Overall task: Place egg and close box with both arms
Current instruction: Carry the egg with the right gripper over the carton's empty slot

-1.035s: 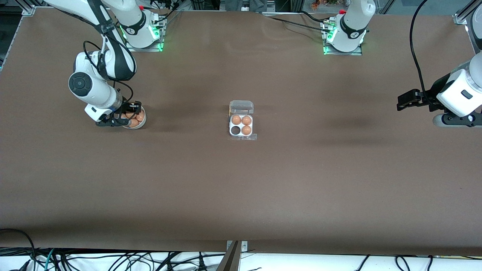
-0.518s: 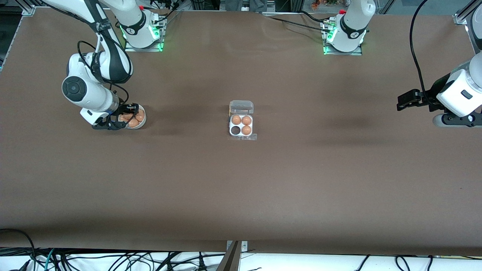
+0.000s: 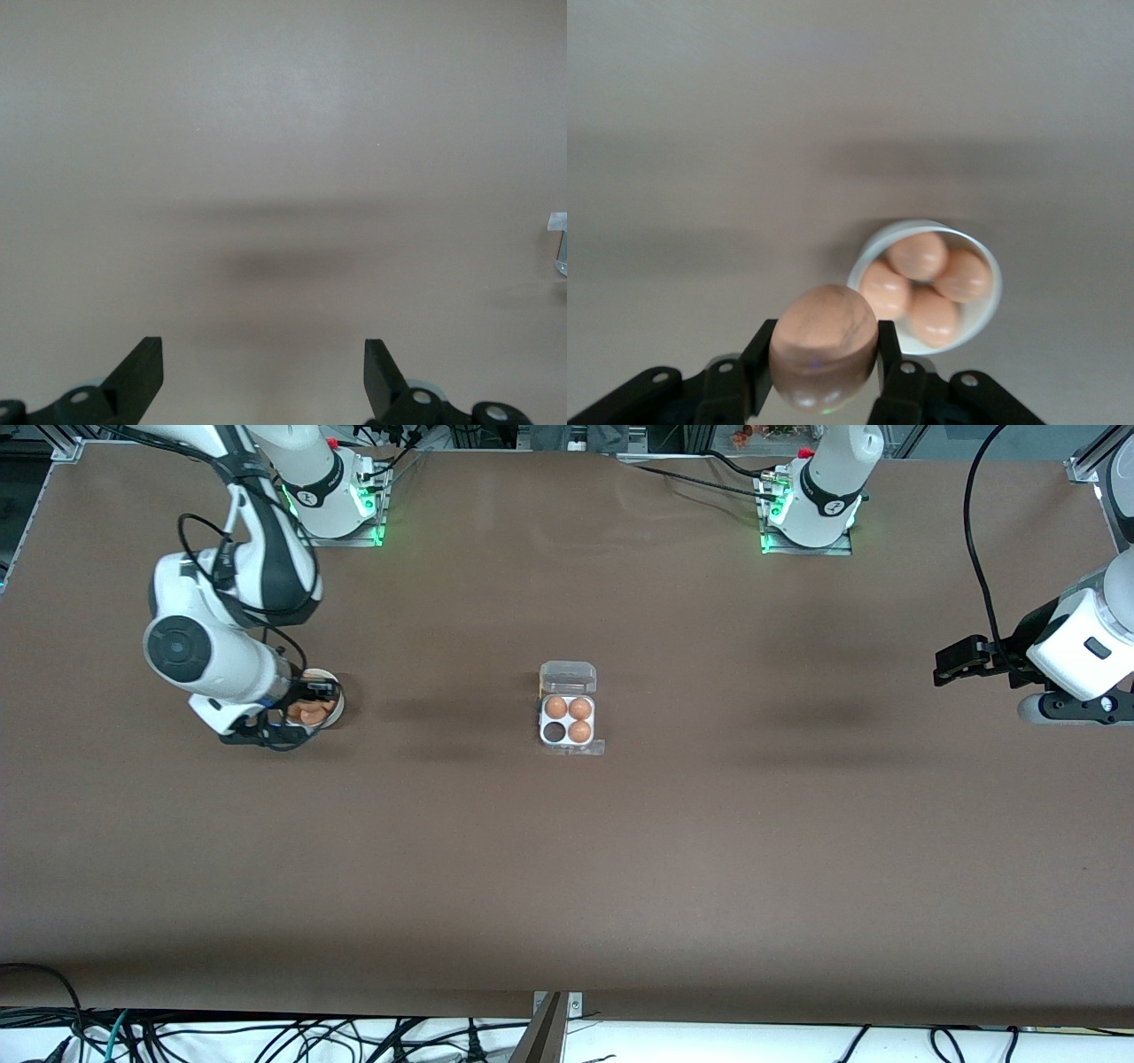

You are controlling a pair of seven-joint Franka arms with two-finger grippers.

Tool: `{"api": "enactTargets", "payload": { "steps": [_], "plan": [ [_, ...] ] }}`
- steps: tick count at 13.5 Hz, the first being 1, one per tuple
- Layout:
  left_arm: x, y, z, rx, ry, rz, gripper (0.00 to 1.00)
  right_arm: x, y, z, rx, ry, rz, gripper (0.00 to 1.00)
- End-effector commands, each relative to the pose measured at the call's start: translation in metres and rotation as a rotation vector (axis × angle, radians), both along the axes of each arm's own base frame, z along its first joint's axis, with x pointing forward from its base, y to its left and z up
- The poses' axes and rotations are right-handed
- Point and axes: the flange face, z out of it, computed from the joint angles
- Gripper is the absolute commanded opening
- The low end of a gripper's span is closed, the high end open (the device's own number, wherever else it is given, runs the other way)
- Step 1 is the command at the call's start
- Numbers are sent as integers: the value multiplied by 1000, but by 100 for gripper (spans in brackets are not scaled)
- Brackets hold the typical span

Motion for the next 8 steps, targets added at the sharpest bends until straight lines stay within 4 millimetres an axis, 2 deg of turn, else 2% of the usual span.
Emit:
{"api": "enactTargets", "payload": {
  "steps": [1, 6, 8],
  "plan": [
    [3, -1, 6, -15, -11, 9, 100, 25, 74, -6, 3, -7, -64, 24],
    [3, -2, 6, -16, -11, 9, 100, 46, 195, -23, 81, -34, -220, 24],
    [3, -1, 7, -15, -12, 9, 100, 42, 233, -25, 94, -44, -260, 23]
  ]
}}
